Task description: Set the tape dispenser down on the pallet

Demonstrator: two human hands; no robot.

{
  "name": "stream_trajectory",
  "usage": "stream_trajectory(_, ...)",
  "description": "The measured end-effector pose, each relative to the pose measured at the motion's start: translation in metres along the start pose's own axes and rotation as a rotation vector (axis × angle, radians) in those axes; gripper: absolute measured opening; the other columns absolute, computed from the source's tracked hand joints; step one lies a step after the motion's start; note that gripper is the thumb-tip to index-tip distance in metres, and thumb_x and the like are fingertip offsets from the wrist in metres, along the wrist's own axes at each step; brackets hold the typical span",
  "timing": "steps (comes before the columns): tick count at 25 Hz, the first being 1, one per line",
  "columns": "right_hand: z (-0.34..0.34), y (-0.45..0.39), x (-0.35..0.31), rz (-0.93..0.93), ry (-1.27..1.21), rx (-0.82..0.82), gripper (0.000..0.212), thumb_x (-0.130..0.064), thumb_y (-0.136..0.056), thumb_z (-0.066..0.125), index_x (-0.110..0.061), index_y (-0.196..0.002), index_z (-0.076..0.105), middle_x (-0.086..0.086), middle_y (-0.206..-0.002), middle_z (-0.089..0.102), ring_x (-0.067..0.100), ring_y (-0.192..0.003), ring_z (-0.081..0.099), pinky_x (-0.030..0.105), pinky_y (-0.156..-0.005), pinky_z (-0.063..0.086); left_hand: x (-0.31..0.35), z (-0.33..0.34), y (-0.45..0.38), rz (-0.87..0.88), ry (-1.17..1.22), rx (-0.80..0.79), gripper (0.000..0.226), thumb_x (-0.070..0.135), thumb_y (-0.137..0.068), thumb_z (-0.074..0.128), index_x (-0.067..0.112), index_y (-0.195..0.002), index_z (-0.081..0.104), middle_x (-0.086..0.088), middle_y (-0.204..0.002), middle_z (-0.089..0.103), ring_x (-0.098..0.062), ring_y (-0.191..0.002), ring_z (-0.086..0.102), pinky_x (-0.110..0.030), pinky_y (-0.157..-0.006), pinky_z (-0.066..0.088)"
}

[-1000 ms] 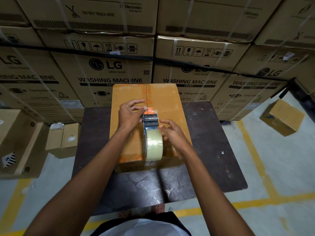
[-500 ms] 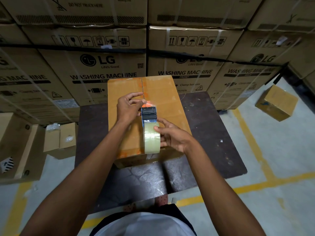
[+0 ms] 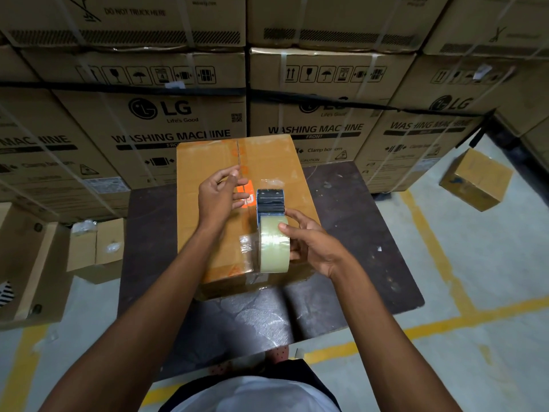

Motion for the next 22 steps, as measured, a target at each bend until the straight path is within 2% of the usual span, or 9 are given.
stream_trajectory(2,-0.024,0.004,-0.007,-0.016,-0.013,0.044,0.051,-0.019,-0.101,0.069,-0.024,-0.149,0.053,-0.003,-0.09,0.074,0.011,-0.072,0.067,0.023,-0.054,0.056,-0.009,0.01,0.001,0.013,-0.052,0.017,0.03,0.028,-0.109,0.062,0.026,-0.137,0.072,0.0,-0.114,0.081,-0.02,-0.1,0.078,-0.038,-0.085,0.064)
stream_trajectory(4,-0.049,0.005,-0.016,-0.046,-0.027,0.076,0.053,-0.023,-0.098,0.073,-0.026,-0.148,0.055,-0.004,-0.091,0.076,0.011,-0.075,0.068,0.026,-0.058,0.056,-0.019,0.027,0.004,0.062,-0.211,0.0,0.039,0.03,-0.107,0.063,0.029,-0.146,0.066,0.002,-0.136,0.074,-0.018,-0.124,0.069,-0.041,-0.104,0.058)
stream_trajectory(6,-0.074,0.005,-0.025,-0.074,-0.029,0.094,0.062,-0.029,-0.089,0.08,-0.027,-0.146,0.058,0.0,-0.097,0.077,0.015,-0.08,0.068,0.031,-0.065,0.053,-0.029,0.055,0.008,0.119,-0.424,-0.071,0.051,0.039,-0.106,0.061,0.034,-0.156,0.055,0.001,-0.16,0.057,-0.017,-0.145,0.053,-0.043,-0.12,0.044)
stream_trajectory(9,-0.109,0.004,-0.032,-0.094,-0.023,0.13,0.061,-0.03,-0.089,0.079,-0.028,-0.146,0.058,0.0,-0.097,0.079,0.014,-0.08,0.069,0.033,-0.07,0.051,-0.056,0.092,0.013,0.178,-0.893,-0.183,0.073,0.062,-0.104,0.049,0.035,-0.169,0.029,-0.005,-0.179,0.026,-0.032,-0.166,0.022,-0.052,-0.133,0.02)
stream_trajectory(11,-0.136,0.001,-0.031,-0.095,-0.045,0.157,0.054,-0.025,-0.096,0.074,-0.026,-0.147,0.058,-0.003,-0.095,0.08,0.012,-0.078,0.071,0.032,-0.069,0.052,-0.077,0.109,0.018,0.173,-1.11,-0.227,0.084,0.074,-0.102,0.038,0.034,-0.172,0.017,-0.009,-0.182,0.013,-0.037,-0.168,0.011,-0.058,-0.133,0.011)
stream_trajectory(14,-0.172,-0.005,-0.021,-0.079,-0.083,0.189,0.048,-0.024,-0.098,0.072,-0.026,-0.144,0.061,-0.003,-0.094,0.08,0.013,-0.079,0.07,0.031,-0.069,0.052,-0.096,0.122,0.024,0.214,-1.328,-0.245,0.089,0.082,-0.098,0.023,0.035,-0.173,0.011,-0.01,-0.183,0.012,-0.042,-0.167,0.013,-0.066,-0.13,0.009)
stream_trajectory(19,-0.228,-0.031,0.018,-0.013,-0.135,0.221,0.049,-0.029,-0.091,0.076,-0.025,-0.138,0.064,-0.007,-0.09,0.078,0.011,-0.073,0.068,0.027,-0.062,0.05,-0.1,0.126,0.023,0.225,-1.427,-0.231,0.085,0.08,-0.101,0.022,0.036,-0.173,0.01,-0.009,-0.183,0.011,-0.043,-0.167,0.012,-0.069,-0.13,0.009)
stream_trajectory(22,-0.243,-0.059,0.051,0.069,-0.115,0.244,0.033,-0.025,-0.1,0.07,-0.029,-0.132,0.064,-0.004,-0.088,0.074,0.013,-0.073,0.064,0.026,-0.06,0.05,-0.101,0.126,0.024,0.224,-1.433,-0.218,0.084,0.079,-0.101,0.025,0.037,-0.172,0.013,-0.009,-0.183,0.012,-0.042,-0.167,0.012,-0.068,-0.13,0.008)
Point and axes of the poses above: each hand's wrist, its own y-axis away from the middle knuckle, its own z-axis out of the palm, x = y × z, the point moved 10 cm from there along -y, towards the middle knuckle
